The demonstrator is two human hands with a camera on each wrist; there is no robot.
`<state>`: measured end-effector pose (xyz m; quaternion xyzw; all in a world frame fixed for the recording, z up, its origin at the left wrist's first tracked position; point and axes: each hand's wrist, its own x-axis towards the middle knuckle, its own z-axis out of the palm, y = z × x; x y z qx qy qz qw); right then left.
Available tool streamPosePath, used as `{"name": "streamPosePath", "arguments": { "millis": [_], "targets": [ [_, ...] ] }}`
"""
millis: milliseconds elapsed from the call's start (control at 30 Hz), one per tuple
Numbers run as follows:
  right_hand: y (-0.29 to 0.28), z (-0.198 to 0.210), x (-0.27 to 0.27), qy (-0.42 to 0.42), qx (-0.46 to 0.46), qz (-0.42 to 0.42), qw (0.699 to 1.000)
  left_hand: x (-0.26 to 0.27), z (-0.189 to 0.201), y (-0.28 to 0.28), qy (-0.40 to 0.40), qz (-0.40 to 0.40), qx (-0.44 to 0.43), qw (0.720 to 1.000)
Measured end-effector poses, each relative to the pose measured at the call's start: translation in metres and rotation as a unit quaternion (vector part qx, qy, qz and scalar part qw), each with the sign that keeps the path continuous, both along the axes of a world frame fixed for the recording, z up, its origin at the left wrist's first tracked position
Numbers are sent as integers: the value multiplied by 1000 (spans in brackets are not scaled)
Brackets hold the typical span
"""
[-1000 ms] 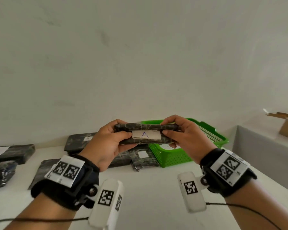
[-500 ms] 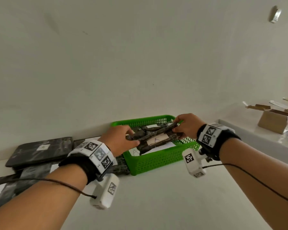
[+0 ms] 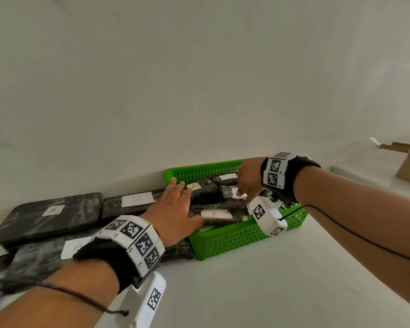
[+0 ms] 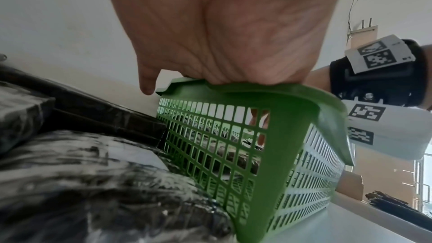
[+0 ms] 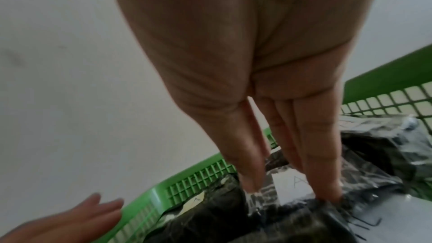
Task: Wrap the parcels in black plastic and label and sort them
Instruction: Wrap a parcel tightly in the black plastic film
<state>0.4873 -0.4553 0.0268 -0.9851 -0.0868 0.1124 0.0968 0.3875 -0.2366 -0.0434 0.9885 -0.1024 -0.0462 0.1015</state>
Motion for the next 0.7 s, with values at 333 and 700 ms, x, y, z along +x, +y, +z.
{"name": "streamPosePath", "arguments": {
  "millis": [333, 700],
  "targets": [
    [57, -5, -24, 160, -114, 138, 971, -2, -3, 1, 5, -10, -46, 999],
    [59, 3, -16, 222, -227, 117, 941, -5, -2, 2, 7, -27, -52, 998]
  ]
}}
